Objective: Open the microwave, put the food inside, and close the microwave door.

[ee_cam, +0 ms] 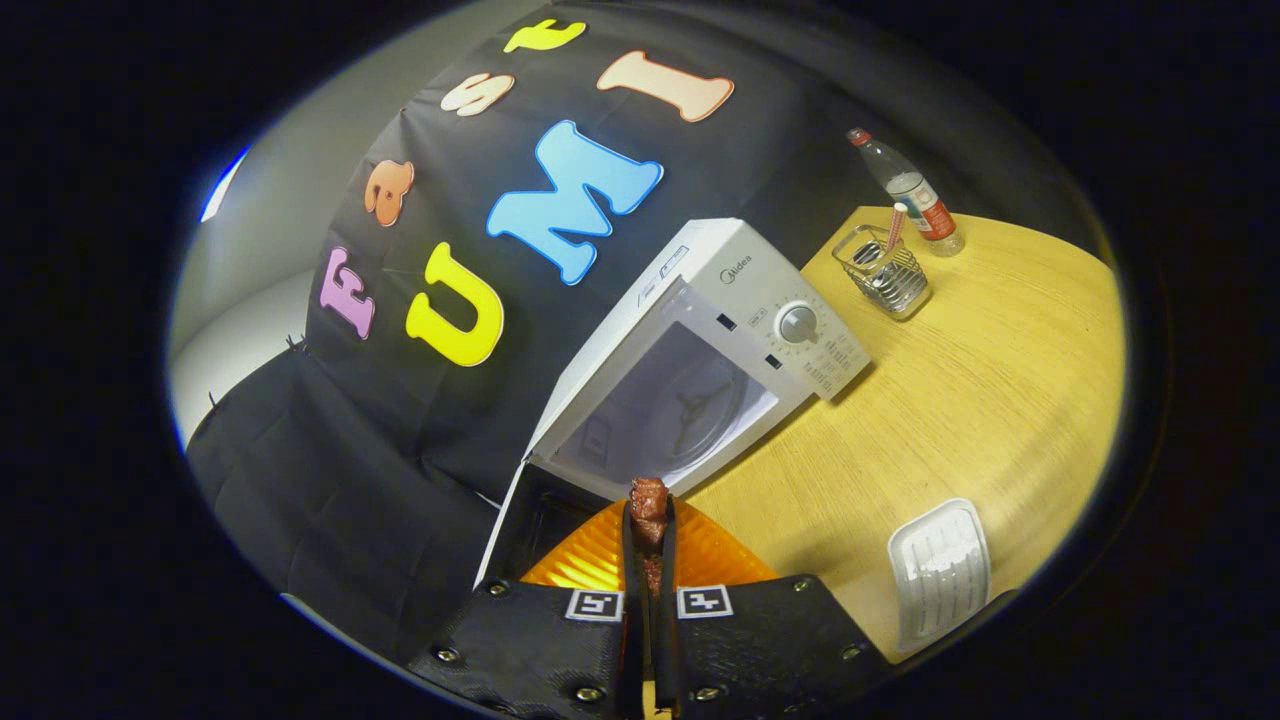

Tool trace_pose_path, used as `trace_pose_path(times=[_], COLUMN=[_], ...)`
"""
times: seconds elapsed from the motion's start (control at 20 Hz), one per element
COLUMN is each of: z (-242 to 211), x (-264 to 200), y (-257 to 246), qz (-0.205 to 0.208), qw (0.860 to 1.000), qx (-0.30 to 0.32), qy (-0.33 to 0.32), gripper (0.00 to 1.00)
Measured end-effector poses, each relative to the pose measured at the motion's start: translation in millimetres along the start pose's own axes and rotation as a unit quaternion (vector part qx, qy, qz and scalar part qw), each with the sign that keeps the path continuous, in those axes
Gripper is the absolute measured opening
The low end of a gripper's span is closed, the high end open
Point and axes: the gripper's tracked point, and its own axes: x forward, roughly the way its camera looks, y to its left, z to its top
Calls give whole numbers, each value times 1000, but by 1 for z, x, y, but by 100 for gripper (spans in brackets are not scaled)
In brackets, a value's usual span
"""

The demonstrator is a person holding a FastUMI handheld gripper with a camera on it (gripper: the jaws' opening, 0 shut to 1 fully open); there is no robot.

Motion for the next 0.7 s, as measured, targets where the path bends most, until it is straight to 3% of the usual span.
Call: trace_pose_path(times=[0.7], z=[6], x=[139], y=[11], qz=[27], qw=[990], qx=[57], qy=[-125], gripper=[5])
